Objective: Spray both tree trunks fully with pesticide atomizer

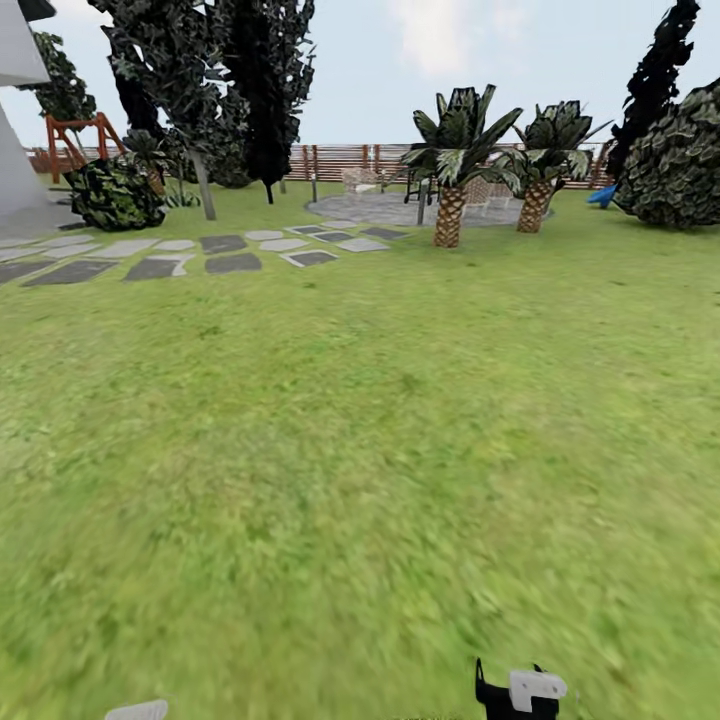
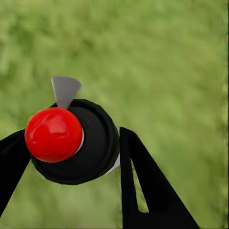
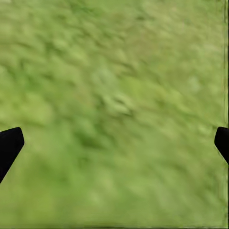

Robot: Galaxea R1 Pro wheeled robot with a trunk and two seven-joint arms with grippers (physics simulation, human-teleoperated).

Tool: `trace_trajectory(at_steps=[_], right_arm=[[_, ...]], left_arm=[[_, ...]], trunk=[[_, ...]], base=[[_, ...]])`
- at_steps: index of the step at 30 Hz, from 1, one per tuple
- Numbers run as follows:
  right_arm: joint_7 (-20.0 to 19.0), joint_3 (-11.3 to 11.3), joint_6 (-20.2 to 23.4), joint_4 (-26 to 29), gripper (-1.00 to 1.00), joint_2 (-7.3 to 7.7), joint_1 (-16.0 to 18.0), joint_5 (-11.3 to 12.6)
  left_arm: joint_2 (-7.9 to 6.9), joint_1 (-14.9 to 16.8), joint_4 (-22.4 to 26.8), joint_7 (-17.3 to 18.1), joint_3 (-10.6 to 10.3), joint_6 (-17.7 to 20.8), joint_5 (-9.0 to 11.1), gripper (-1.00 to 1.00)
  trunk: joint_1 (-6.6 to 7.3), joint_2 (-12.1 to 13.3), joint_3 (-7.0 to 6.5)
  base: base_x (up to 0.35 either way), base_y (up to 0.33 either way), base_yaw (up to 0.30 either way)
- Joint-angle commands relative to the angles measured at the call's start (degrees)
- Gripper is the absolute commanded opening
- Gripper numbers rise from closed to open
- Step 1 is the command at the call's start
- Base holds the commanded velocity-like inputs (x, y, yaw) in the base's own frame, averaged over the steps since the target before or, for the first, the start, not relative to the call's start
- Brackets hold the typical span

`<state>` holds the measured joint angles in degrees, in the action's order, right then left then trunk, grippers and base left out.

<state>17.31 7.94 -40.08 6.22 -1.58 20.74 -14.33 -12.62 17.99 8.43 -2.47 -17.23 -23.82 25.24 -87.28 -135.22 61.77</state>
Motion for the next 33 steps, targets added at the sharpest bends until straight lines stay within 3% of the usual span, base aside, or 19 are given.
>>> trace_trajectory(at_steps=[1,33], right_arm=[[0.00,-0.01,0.00,0.01,1.00,0.00,0.00,0.00],[0.00,0.04,0.00,0.02,1.00,0.00,0.00,-0.01]], left_arm=[[-0.02,-0.01,0.00,0.01,0.00,0.00,-0.01,-1.00],[0.04,-0.01,0.00,0.01,0.00,0.00,-0.04,-1.00]], trunk=[[0.00,0.00,0.00],[0.00,0.00,0.00]], base=[[0.000,-0.211,-0.300],[0.000,-0.211,-0.300]])
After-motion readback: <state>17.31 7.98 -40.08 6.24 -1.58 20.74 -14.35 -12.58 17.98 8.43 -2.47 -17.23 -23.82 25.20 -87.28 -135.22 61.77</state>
